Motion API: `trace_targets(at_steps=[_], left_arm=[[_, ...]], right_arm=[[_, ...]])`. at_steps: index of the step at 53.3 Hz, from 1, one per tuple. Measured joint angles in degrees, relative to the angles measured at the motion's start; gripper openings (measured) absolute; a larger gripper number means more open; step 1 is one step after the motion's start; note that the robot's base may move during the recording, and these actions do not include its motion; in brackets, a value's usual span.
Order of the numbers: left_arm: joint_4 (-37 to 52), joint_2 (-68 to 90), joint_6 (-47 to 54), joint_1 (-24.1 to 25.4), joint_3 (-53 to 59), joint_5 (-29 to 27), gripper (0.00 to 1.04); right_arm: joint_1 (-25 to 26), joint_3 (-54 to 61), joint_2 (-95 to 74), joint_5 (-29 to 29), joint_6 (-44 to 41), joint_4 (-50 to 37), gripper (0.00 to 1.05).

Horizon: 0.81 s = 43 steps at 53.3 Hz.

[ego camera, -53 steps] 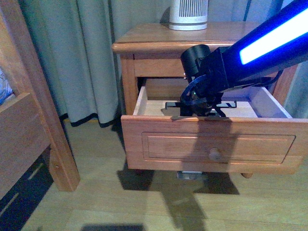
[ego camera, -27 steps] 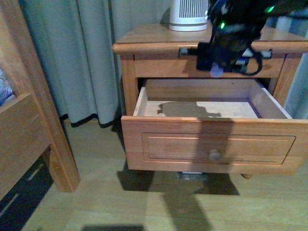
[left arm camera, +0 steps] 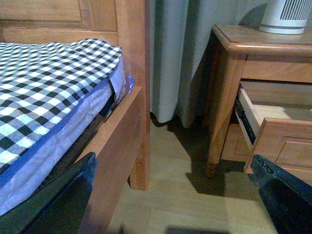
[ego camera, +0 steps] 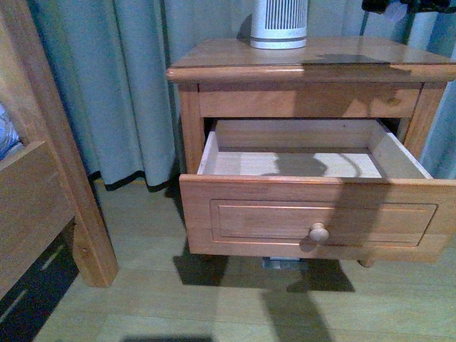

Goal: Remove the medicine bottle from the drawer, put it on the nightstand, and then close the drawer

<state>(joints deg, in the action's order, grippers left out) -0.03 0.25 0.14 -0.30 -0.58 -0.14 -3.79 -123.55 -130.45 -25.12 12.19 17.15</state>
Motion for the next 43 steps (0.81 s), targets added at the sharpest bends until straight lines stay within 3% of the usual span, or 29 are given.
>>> trace_targets(at_steps=[20,33,43], left_arm=[[0.0,0.0,0.0,0.0,0.0,0.0,0.98],[0.0,0.0,0.0,0.0,0.0,0.0,0.98],[0.0,0.0,0.0,0.0,0.0,0.0,0.98]], right_arm=[[3.7,-18.5,-14.4,-0.4,0.4,7.8,0.29],[3.5,-17.9,-14.3,1.5,0.0,3.8,0.67],[3.0,-9.5,-9.4,2.7,-0.5,-2.7,0.98]])
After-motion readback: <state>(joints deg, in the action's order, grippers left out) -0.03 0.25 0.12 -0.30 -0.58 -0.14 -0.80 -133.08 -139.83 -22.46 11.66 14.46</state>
